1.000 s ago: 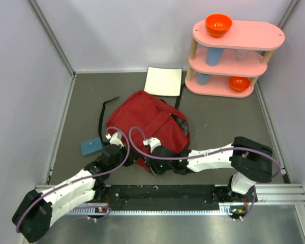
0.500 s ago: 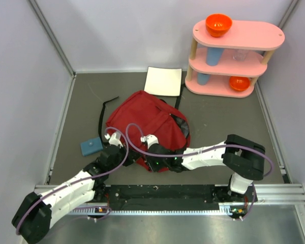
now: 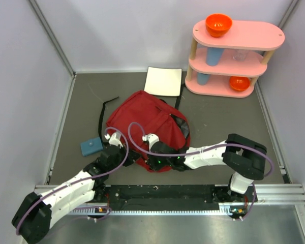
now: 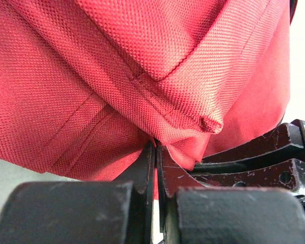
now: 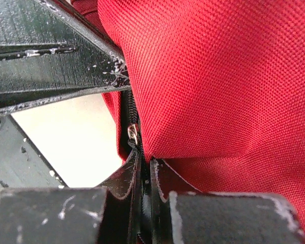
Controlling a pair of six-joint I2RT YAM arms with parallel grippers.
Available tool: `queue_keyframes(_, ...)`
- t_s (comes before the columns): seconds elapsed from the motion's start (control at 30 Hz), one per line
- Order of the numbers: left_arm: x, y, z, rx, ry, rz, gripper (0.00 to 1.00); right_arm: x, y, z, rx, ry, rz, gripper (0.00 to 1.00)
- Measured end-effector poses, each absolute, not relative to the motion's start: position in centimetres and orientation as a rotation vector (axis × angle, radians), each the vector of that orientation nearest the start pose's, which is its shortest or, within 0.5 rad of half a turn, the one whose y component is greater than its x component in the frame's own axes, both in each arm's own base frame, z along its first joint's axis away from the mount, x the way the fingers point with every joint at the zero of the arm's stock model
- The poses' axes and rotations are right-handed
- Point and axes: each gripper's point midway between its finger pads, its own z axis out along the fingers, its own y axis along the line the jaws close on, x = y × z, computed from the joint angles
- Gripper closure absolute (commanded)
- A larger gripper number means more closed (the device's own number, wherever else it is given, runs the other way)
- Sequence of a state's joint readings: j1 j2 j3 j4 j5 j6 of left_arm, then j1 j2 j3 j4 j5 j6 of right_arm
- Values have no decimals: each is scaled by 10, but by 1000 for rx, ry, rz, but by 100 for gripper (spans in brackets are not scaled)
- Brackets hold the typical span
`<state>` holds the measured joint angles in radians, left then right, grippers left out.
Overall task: Pack the student bag
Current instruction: Adjust the student bag at the center of the board.
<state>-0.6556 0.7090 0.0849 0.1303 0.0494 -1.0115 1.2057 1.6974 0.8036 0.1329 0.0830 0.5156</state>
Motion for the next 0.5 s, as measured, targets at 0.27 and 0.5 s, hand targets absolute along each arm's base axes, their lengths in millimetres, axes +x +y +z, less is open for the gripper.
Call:
queue_keyframes(0.27, 176, -202, 61, -339, 2209, -1088, 100, 136, 371, 48, -801, 2247, 784, 100)
queue_keyframes(0.5, 174, -204, 61, -327, 2215, -1100, 100, 138, 364, 50, -854, 2261, 713, 100)
